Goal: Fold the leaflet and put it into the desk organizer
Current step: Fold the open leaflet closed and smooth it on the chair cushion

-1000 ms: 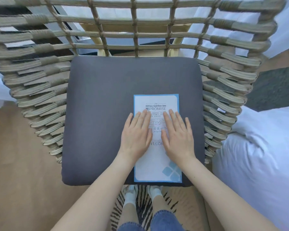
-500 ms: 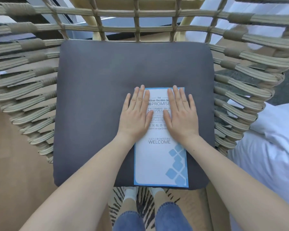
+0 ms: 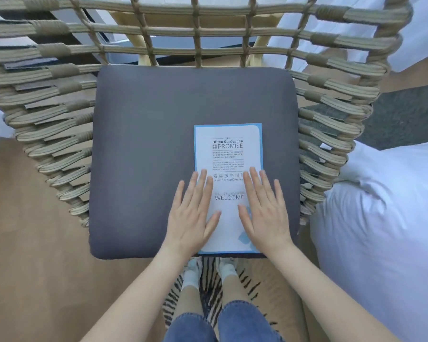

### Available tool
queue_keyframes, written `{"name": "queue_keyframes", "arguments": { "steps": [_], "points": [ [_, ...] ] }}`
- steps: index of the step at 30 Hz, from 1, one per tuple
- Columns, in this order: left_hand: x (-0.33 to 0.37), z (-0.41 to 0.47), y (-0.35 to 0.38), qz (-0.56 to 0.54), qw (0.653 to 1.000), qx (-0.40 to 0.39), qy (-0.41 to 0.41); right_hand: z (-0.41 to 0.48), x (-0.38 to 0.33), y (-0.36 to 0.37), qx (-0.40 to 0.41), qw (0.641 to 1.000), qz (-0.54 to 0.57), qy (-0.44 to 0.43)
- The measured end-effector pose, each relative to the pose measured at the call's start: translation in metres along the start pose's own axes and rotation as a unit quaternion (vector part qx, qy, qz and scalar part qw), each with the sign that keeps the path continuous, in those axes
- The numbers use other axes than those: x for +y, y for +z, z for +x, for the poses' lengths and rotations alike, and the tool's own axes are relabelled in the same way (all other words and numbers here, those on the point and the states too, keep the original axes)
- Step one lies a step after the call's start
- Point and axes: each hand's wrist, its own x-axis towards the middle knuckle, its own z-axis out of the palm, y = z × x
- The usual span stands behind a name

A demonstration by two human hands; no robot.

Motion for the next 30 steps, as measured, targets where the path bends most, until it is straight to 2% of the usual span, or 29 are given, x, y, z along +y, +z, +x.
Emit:
{"name": "queue_keyframes", "arguments": {
  "steps": [5,11,14,18,21,23,26,28,30],
  "points": [
    [0.01,-0.03,0.041,0.003,0.999,-0.034,-0.006,-0.027,0.002,0.037,-0.033,0.999,-0.015,-0.006],
    [0.001,-0.028,0.075,0.03,0.999,-0.029,0.002,-0.028,0.013,0.072,-0.011,0.999,-0.042,-0.02],
    [0.003,-0.028,0.071,0.039,0.998,-0.042,0.0,-0.026,0.01,0.067,-0.027,0.999,-0.043,-0.009],
    [0.014,-0.025,0.036,0.033,0.994,-0.103,-0.018,-0.024,-0.004,0.033,-0.085,0.996,-0.026,0.015],
    [0.02,-0.019,0.006,-0.033,0.994,-0.099,-0.042,-0.019,-0.013,0.003,-0.077,0.995,0.02,0.058],
    [0.018,-0.013,-0.011,-0.13,0.982,-0.056,-0.121,-0.011,-0.015,-0.013,-0.055,0.99,0.055,0.116],
    [0.014,0.0,-0.024,-0.241,0.937,-0.009,-0.254,0.004,-0.016,-0.026,-0.045,0.981,0.071,0.173],
    [0.014,0.008,-0.024,-0.248,0.932,-0.004,-0.265,0.01,-0.018,-0.026,-0.039,0.972,0.104,0.21],
    [0.018,0.013,-0.021,-0.249,0.94,-0.012,-0.234,0.013,-0.023,-0.021,-0.036,0.961,0.132,0.24]
  ]
}}
